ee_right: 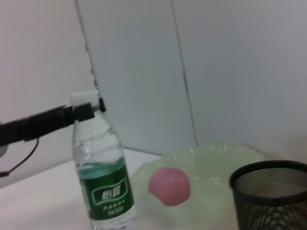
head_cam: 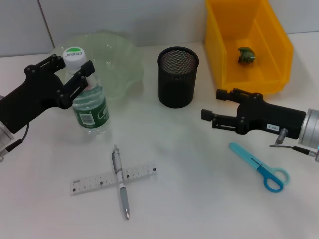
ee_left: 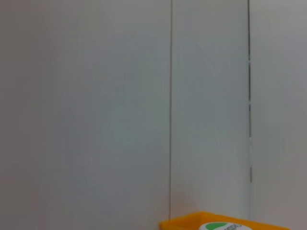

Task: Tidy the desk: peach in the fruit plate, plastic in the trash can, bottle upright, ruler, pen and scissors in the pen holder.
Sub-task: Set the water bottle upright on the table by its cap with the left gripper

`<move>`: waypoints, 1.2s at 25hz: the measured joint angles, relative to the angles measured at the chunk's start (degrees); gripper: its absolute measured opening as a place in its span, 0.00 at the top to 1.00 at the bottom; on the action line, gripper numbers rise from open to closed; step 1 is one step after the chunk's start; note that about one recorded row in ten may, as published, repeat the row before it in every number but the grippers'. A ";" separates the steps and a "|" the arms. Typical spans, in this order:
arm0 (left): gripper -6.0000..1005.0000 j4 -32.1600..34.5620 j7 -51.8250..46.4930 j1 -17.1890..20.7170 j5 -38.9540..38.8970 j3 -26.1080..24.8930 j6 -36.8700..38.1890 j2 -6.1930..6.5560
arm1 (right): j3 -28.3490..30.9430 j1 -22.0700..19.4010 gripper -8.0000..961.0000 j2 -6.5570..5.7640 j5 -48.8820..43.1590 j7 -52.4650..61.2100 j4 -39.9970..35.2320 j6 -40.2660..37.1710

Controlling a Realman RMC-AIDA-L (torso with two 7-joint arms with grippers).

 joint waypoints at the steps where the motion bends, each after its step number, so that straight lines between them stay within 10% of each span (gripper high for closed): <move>1: 0.53 -0.49 0.63 0.00 -0.31 -0.01 -0.30 -0.01 | 0.57 -0.07 0.14 0.00 0.01 0.01 -0.04 0.00; 30: 0.51 -8.75 9.74 -0.66 -4.68 -0.02 -1.77 -0.29 | 2.01 0.43 0.14 -0.02 0.01 0.10 -0.15 0.11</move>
